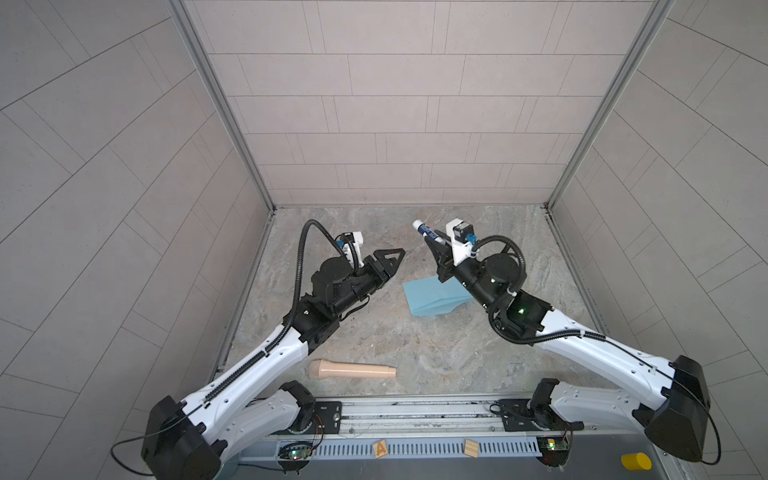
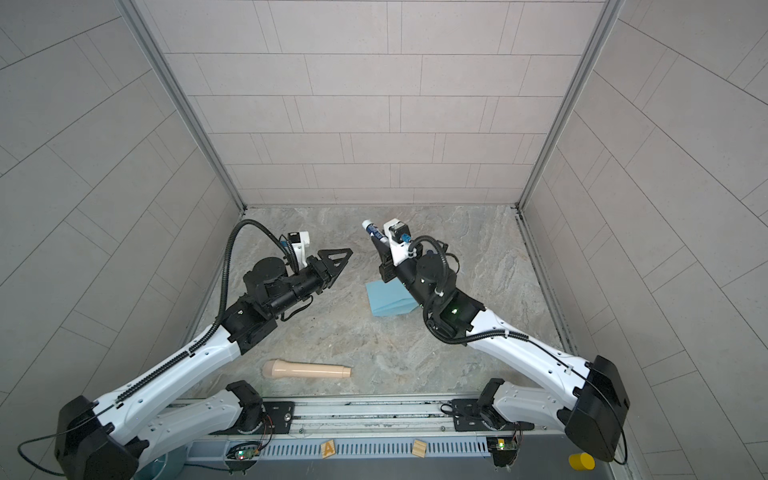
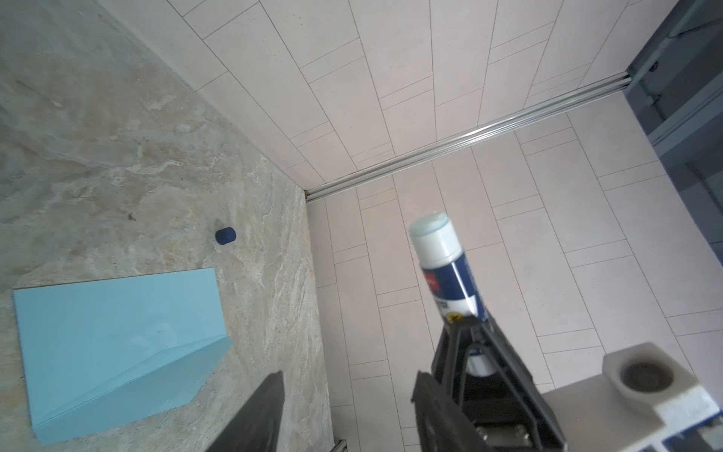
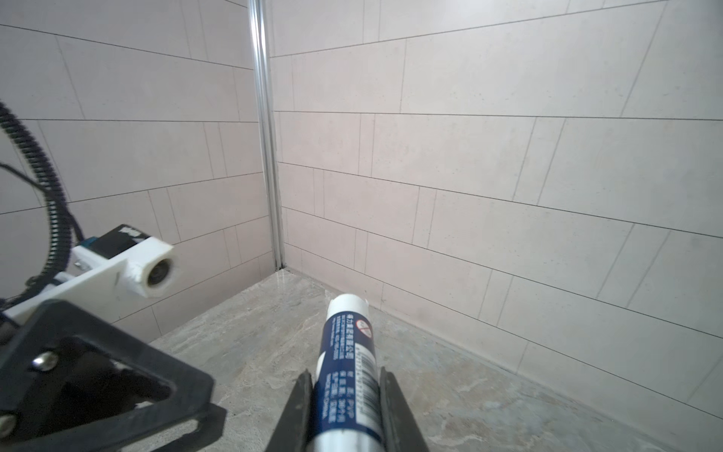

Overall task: Place the letter into the envelope and seal it
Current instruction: 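Pull the glue stick away with the right gripper while the left gripper opens, then lower the glue stick onto the envelope flap while the left gripper pins the envelope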

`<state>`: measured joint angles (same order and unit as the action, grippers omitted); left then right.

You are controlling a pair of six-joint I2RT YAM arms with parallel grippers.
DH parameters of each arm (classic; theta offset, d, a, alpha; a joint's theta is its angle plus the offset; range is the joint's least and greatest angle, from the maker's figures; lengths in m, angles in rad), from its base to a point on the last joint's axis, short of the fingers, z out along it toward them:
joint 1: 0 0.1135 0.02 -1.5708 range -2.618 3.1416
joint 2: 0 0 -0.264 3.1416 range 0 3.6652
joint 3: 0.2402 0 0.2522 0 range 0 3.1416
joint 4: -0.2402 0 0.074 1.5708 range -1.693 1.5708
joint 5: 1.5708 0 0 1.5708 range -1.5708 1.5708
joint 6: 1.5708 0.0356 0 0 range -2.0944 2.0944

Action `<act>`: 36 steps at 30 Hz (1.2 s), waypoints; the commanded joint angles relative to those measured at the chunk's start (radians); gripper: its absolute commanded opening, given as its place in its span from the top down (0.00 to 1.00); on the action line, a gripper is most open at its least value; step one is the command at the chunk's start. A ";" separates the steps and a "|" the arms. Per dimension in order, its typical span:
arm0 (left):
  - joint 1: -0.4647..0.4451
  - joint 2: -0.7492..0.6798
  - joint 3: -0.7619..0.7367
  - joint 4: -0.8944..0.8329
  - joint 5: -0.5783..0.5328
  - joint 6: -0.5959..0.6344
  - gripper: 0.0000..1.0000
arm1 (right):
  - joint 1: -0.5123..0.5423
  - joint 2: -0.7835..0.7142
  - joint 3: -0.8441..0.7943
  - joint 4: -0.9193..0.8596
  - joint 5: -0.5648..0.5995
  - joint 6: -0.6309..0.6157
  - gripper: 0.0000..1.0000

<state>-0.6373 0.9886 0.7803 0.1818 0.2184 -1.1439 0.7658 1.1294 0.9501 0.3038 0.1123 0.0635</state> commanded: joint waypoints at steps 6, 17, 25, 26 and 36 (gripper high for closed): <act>-0.005 0.003 0.035 -0.188 -0.061 0.224 0.32 | -0.188 0.072 0.274 -0.760 -0.262 0.062 1.00; -0.004 0.123 -0.003 -0.138 -0.018 0.242 0.30 | -0.244 0.322 0.475 -1.111 -0.288 0.006 1.00; -0.004 0.233 -0.039 -0.028 0.029 0.203 0.39 | -0.245 0.450 0.533 -1.175 -0.280 -0.019 1.00; -0.005 0.250 -0.042 -0.016 0.036 0.197 0.41 | -0.245 0.465 0.538 -1.179 -0.280 -0.023 1.00; -0.004 0.434 -0.070 0.120 0.094 0.139 0.57 | -0.244 0.632 0.648 -1.277 -0.266 -0.043 1.00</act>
<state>-0.6373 1.3983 0.7193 0.2325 0.2897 -0.9897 0.5224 1.7283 1.5513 -0.9031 -0.1654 0.0410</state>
